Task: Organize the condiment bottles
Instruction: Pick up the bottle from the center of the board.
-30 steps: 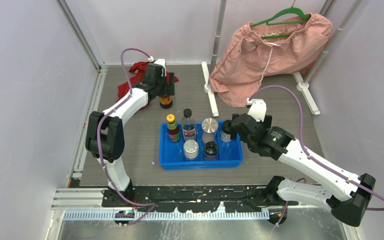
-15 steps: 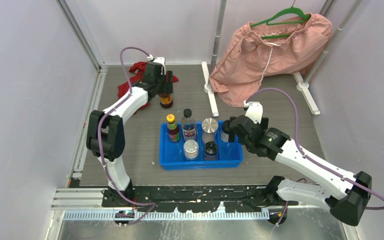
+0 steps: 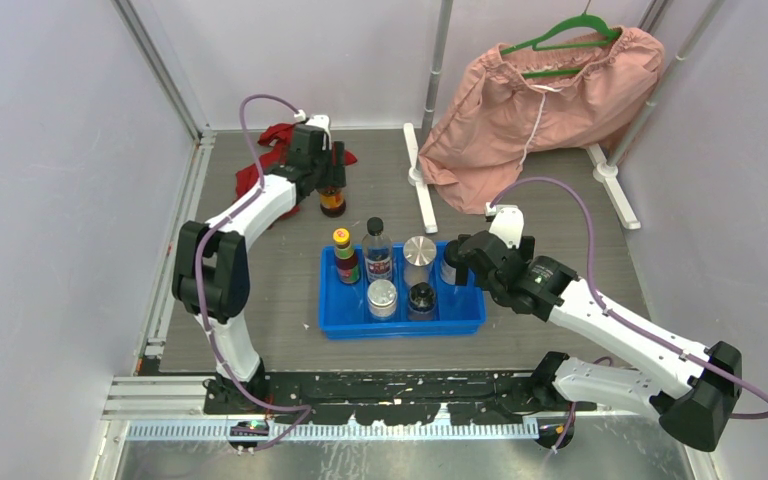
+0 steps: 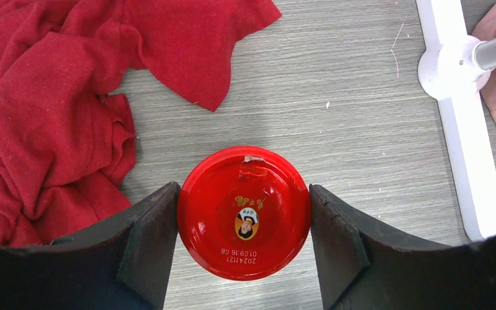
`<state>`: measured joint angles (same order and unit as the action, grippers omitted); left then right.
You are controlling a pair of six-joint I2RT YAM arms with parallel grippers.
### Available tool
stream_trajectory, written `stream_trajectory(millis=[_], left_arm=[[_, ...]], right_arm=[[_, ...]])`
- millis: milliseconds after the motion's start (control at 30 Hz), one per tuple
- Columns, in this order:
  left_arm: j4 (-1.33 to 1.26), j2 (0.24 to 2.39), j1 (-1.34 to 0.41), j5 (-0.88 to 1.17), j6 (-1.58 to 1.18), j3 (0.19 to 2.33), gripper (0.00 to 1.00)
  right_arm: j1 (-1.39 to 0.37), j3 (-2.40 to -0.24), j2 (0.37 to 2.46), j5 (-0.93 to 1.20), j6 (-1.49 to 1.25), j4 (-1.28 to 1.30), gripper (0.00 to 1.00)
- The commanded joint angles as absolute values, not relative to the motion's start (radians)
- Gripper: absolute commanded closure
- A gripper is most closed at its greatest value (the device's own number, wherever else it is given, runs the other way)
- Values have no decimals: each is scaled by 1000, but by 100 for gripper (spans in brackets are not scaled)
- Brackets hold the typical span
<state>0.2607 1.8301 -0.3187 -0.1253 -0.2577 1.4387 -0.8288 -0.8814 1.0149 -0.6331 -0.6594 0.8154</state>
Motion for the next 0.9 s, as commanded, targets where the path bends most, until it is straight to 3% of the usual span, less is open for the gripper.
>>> stream_trajectory(millis=[0, 867], left_arm=[[235, 1773, -313, -183, -263, 1400, 33], [419, 1467, -313, -270, -367, 1178, 33]], right_arm=[[-823, -886, 1000, -634, -661, 789, 2], [-823, -867, 892, -581, -706, 812, 4]])
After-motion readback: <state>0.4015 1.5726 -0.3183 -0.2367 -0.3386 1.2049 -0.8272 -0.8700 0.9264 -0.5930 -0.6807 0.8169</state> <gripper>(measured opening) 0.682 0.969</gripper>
